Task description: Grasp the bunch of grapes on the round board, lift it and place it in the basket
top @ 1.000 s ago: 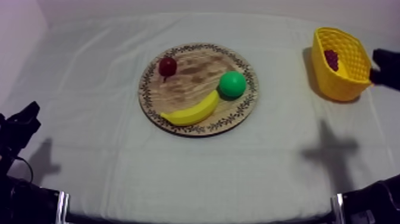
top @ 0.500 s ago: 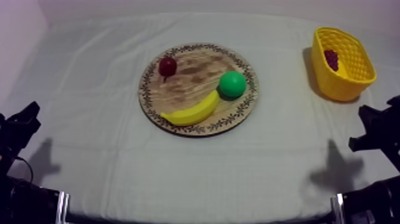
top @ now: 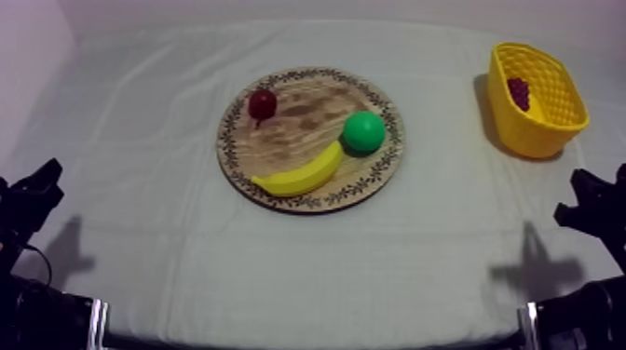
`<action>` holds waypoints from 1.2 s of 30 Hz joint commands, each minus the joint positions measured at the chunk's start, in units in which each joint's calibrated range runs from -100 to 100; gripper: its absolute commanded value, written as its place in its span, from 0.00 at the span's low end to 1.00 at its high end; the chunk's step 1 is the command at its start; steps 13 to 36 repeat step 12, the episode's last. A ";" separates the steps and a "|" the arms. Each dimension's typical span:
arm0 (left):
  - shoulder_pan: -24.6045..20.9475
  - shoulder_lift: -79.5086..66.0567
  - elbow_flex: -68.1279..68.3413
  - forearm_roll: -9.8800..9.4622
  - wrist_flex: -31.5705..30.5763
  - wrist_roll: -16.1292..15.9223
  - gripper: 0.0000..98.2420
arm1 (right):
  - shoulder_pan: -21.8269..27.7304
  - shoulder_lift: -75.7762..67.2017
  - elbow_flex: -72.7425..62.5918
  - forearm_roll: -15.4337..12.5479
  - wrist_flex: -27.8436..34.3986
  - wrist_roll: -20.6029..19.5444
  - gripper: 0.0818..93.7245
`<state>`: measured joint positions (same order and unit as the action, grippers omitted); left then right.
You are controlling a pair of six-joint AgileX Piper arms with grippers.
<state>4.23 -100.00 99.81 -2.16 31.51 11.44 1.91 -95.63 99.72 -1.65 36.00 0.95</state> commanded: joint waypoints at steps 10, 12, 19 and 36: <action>0.00 0.00 -0.03 -0.01 0.01 0.01 0.00 | 0.23 -0.04 0.05 0.11 0.05 11.96 0.00; 0.00 0.00 -0.03 -0.01 0.01 0.01 0.00 | 0.23 -0.04 0.05 0.11 0.05 11.94 0.00; 0.00 0.00 -0.03 -0.01 0.01 0.01 0.00 | 0.23 -0.04 0.05 0.11 0.05 11.94 0.00; 0.00 0.00 -0.03 -0.01 0.01 0.01 0.00 | 0.23 -0.04 0.05 0.11 0.05 11.94 0.00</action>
